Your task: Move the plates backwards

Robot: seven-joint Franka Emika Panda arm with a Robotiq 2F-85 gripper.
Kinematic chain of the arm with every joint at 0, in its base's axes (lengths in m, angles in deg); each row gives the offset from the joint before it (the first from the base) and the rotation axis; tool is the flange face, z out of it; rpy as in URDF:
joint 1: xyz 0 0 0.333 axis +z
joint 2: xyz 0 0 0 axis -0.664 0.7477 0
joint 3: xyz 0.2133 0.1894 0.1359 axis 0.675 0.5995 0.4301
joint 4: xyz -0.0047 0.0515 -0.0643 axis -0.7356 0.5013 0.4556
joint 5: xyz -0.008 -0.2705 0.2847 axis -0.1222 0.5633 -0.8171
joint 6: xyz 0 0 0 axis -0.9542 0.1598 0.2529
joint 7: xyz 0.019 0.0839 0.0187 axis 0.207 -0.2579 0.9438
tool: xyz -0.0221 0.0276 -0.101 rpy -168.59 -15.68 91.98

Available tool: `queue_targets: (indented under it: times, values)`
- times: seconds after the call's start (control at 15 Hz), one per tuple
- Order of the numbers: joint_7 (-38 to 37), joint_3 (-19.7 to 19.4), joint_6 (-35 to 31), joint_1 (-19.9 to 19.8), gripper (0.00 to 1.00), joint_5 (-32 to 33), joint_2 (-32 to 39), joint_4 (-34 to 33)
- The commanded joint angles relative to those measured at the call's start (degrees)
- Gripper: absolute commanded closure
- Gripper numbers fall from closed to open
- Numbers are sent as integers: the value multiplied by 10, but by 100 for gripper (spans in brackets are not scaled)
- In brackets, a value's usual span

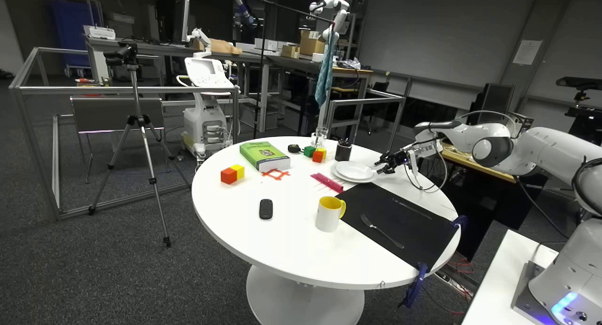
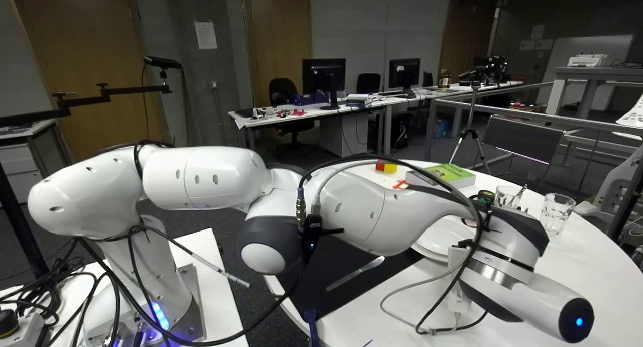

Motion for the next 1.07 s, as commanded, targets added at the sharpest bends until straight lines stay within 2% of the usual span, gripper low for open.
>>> queue_targets:
  times: [0.0,0.2,0.27,0.67,1.0]
  values:
    - [-20,11,33,-6,27,2,0,-18]
    - [-28,9,48,-1,4,7,0,-30]
    - [-34,8,57,1,1,8,0,-36]
    - [-78,2,96,20,0,30,-2,-87]
    - [-112,0,134,42,0,85,-2,-131]
